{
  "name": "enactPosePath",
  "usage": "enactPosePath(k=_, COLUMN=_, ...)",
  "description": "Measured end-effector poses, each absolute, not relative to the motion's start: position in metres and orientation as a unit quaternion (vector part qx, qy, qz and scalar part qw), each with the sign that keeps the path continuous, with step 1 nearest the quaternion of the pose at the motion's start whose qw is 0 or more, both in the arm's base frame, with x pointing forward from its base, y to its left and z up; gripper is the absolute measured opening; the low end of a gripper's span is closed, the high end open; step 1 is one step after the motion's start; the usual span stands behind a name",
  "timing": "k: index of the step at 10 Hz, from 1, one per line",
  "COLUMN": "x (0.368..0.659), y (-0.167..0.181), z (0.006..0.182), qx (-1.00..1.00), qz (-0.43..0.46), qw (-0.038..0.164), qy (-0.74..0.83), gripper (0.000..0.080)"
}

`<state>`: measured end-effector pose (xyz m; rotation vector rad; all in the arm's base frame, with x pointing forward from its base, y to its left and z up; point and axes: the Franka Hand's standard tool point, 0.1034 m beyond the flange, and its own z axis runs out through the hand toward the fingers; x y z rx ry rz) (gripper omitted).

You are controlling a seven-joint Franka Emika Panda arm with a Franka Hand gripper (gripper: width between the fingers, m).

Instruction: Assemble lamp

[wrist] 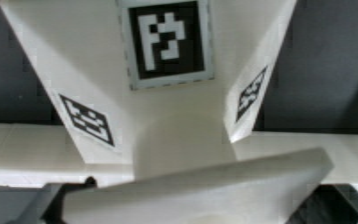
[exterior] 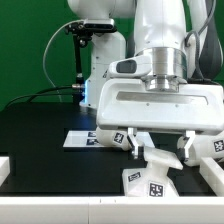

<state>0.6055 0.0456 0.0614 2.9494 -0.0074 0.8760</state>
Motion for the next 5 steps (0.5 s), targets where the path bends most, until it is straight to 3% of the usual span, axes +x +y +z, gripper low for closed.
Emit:
enactPosePath(k=3, x=0.608, y=0.035, z=0.062, qx=0.959, qz=0.28, qw=0.032, qy=0.013, gripper=0.0528)
enactPosePath(k=5, x=0.616, y=0.029, z=0.064, qx=0.959, qz=0.283, qw=0.014, qy=0.014, gripper=0.0528)
